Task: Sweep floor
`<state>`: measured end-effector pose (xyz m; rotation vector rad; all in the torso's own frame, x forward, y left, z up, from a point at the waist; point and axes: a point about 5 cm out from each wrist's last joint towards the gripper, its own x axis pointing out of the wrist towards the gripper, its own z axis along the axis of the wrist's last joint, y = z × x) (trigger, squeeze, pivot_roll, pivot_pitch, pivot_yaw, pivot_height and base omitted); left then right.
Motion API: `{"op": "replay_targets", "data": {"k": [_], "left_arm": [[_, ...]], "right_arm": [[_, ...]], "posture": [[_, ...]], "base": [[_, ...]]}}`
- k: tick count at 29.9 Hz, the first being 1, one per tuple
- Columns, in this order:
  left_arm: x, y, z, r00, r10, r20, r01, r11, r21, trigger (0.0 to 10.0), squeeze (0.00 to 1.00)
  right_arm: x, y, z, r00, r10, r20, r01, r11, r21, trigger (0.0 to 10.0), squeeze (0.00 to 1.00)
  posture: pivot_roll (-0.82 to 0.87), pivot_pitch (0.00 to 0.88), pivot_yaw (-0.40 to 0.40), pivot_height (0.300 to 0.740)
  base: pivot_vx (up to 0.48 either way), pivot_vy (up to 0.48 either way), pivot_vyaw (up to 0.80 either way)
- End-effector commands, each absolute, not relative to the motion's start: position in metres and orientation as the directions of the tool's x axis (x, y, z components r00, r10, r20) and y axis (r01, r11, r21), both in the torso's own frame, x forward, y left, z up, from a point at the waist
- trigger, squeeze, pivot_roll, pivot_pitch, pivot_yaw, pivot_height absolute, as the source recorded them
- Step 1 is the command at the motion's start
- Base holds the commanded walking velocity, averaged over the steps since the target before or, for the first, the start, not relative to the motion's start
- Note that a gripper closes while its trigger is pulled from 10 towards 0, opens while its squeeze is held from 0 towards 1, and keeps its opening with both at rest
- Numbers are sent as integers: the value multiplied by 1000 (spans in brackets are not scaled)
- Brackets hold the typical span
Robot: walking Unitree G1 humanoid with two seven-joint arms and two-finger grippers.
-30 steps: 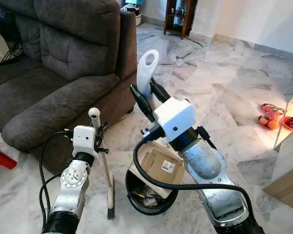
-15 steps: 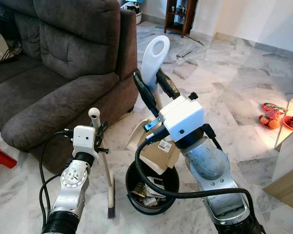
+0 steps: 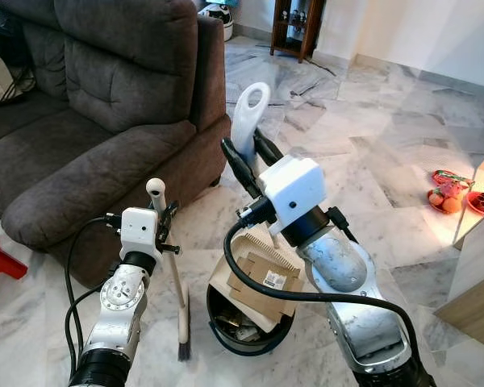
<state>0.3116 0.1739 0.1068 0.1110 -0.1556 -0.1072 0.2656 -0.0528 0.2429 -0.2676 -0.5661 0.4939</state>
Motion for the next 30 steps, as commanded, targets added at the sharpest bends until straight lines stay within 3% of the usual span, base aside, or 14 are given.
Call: {"op": "replay_targets", "data": {"k": [1,8,17,30], "left_arm": [[314,174,116,974,-122,193,97,987,132,10000,0],[315,174,117,973,-122,195,98,987,131,10000,0],[315,174,116,973,-125,194,101,986,131,10000,0],[315,174,117,973,-122,194,97,986,134,10000,0]], "right_arm": [[261,-56,264,673,487,557,-315,870,-380,10000,0],[254,-60,280,620,439,650,-275,898,-344,10000,0],[266,-51,244,725,535,435,-354,830,-431,10000,0],[258,-54,266,655,487,578,-300,869,-393,10000,0]], "posture": [[4,70,13,740],[3,67,12,740],[5,68,14,740],[4,71,14,740]], "base": [[0,0,0],[0,0,0],[0,0,0],[0,0,0]]}}
